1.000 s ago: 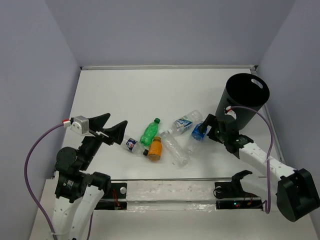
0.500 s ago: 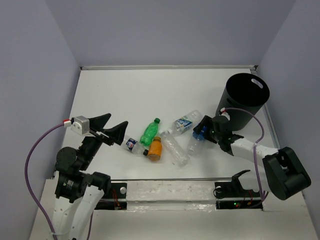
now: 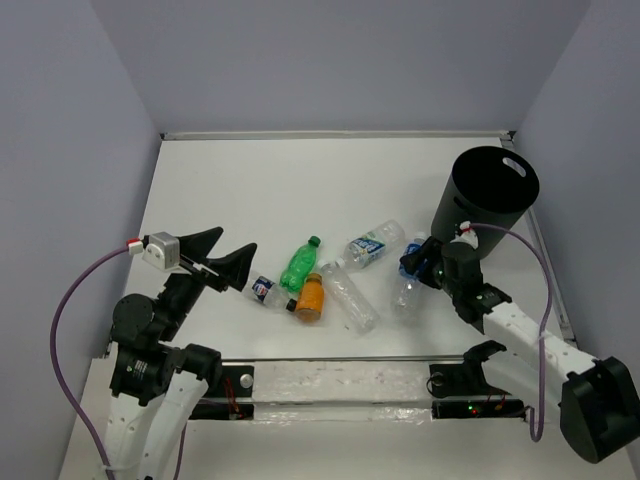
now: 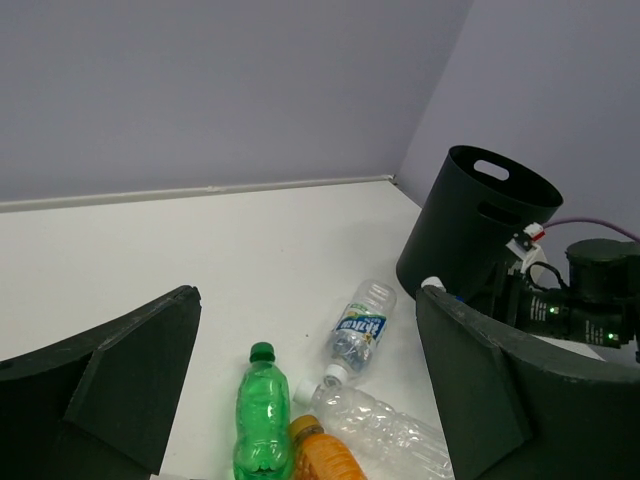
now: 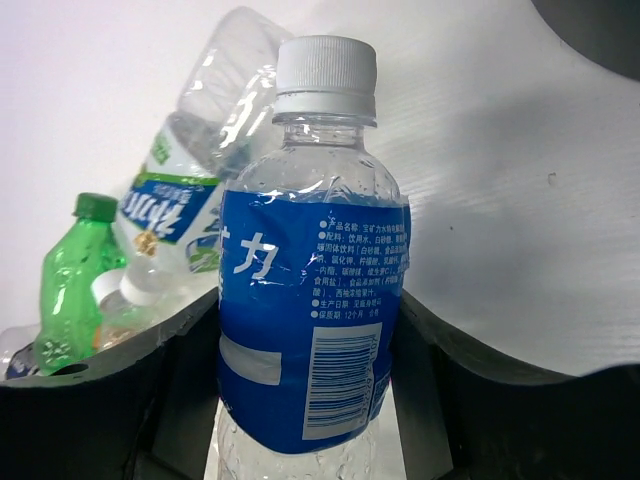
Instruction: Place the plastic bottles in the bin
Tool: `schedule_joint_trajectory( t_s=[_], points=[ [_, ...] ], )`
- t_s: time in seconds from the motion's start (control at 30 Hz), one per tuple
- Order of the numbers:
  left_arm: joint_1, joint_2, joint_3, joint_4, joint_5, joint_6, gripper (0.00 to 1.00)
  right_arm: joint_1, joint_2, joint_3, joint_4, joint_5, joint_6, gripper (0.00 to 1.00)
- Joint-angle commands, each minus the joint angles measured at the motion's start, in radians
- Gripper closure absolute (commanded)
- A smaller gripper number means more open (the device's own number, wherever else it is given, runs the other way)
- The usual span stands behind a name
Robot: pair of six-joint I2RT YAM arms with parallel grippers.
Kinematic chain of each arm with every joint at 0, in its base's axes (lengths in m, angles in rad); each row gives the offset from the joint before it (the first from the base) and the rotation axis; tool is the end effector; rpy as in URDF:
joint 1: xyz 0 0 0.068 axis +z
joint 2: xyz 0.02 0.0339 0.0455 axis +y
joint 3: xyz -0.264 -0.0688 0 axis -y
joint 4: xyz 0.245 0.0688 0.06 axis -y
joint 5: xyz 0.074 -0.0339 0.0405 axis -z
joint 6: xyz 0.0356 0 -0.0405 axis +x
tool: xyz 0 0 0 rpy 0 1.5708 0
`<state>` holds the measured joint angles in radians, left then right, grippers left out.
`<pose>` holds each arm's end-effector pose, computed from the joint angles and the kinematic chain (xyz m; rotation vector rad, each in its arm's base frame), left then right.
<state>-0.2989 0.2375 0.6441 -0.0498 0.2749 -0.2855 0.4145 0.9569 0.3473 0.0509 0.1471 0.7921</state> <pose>0.0604 -0.0287 0.3654 0.2536 1.2300 -0.6741 0.1813 0.0741 0.1803 0.4947 2.1167 0.5511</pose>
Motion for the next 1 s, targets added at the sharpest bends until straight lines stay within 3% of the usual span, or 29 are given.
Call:
schedule_joint_trajectory(
  t_s=[0.0,0.13,0.3,0.43,0.5,0.63,0.73,0.97],
  points=[
    [0.010,0.008,0.020,0.042,0.018,0.003,0.01,0.026,-0.166,0.106,-0.173,-0.067,-0.016,0.48],
    [0.015,0.008,0.022,0.044,0.020,0.002,0.01,0.072,-0.242,0.249,-0.258,-0.185,-0.027,0.50],
    [0.018,0.005,0.022,0.044,0.024,0.003,0.01,0.093,-0.187,0.484,-0.270,-0.244,-0.135,0.49],
    [0.020,0.003,0.019,0.044,0.030,0.003,0.01,0.093,-0.072,0.738,-0.278,-0.102,-0.341,0.49],
    [0.018,0.005,0.020,0.042,0.040,0.003,0.01,0.093,0.018,0.855,-0.255,0.245,-0.462,0.49],
    [0.015,-0.007,0.019,0.042,0.041,0.003,0.01,0.070,0.144,0.937,-0.073,0.546,-0.721,0.50],
    [0.011,-0.018,0.019,0.042,0.037,0.003,0.01,-0.018,0.186,0.941,0.067,0.603,-0.781,0.51],
    [-0.008,-0.038,0.017,0.039,0.030,0.005,0.01,-0.275,0.175,0.860,0.154,0.557,-0.737,0.51]
  ],
)
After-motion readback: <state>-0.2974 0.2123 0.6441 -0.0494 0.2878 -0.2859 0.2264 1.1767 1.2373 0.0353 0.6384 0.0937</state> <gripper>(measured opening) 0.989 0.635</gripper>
